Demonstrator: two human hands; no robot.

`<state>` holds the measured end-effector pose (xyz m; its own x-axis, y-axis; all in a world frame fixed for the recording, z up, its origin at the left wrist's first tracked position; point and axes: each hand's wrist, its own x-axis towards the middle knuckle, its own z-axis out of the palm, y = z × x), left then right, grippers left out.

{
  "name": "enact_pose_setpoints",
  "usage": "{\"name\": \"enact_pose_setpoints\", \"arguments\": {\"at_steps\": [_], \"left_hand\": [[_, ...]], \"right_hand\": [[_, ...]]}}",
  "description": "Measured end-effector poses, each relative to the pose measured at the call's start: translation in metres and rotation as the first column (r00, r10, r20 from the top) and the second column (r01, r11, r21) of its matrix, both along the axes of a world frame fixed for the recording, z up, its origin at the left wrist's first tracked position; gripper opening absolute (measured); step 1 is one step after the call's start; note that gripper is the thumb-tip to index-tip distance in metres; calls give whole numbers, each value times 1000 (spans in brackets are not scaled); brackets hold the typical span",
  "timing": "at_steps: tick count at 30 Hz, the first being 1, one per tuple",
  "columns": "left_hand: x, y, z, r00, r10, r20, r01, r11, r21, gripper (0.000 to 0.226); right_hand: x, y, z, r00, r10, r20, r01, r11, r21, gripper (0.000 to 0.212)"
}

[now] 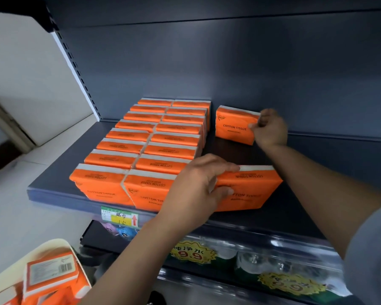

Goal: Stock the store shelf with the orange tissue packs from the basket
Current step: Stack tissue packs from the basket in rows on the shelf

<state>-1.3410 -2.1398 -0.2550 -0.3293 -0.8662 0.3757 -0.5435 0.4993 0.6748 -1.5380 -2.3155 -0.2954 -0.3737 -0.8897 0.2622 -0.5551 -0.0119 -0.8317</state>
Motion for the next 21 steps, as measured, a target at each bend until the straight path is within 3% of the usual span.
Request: {"name": "enact_pose_setpoints", "arguments": {"at_steps": [12,21], "left_hand": [[-6,-5,-4,999,12,44,-11,1000,-20,41],[-8,-6,-3,998,28,61,-26,999,-36,42]], "right_hand": [[-1,-45,-4,993,-23,-112,27,999,30,42],[10,-51,-3,997,-27,-71,30,999,36,45]]}}
